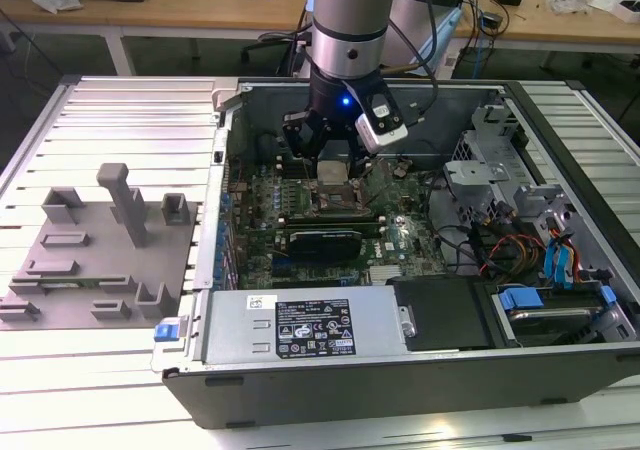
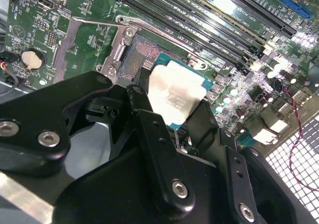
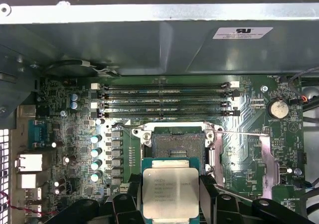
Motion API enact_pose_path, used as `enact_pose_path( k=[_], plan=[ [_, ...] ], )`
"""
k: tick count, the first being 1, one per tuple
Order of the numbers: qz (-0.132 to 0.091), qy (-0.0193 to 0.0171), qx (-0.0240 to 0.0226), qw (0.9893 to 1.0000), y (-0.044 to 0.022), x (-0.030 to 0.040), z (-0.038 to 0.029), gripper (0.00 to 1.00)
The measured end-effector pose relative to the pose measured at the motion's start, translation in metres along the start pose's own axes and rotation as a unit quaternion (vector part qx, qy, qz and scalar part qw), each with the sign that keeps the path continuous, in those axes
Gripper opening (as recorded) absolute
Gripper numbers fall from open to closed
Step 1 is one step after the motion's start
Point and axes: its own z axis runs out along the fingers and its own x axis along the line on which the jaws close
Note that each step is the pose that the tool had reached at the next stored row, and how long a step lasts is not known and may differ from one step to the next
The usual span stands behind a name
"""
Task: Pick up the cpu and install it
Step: 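Place the cpu into insertion slot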
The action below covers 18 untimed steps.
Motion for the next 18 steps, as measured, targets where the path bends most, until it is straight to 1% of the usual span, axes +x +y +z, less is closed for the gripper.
enact_pose_path(
  k=[10,12,13,14,16,17,18],
  plan=[
    [0.0,0.0,0.0001,1.0,0.0,0.0,0.0001,0.55],
    [0.008,-0.0003,0.0001,1.0,0.0,0.0,0.0002,0.55],
    [0.015,-0.0007,0.0001,0.9999,0.0,0.0,0.0002,0.55],
    [0.028,-0.0013,0.0,0.9996,0.0,0.0,0.0003,0.55],
    [0.045,-0.0021,0.0,0.999,0.0,0.0,0.0002,0.55],
    [0.055,-0.0025,0.0001,0.9985,0.0,0.0,0.0003,0.55],
    [0.074,-0.0034,0.0001,0.9972,0.0,0.0,0.0003,0.55]
  ],
)
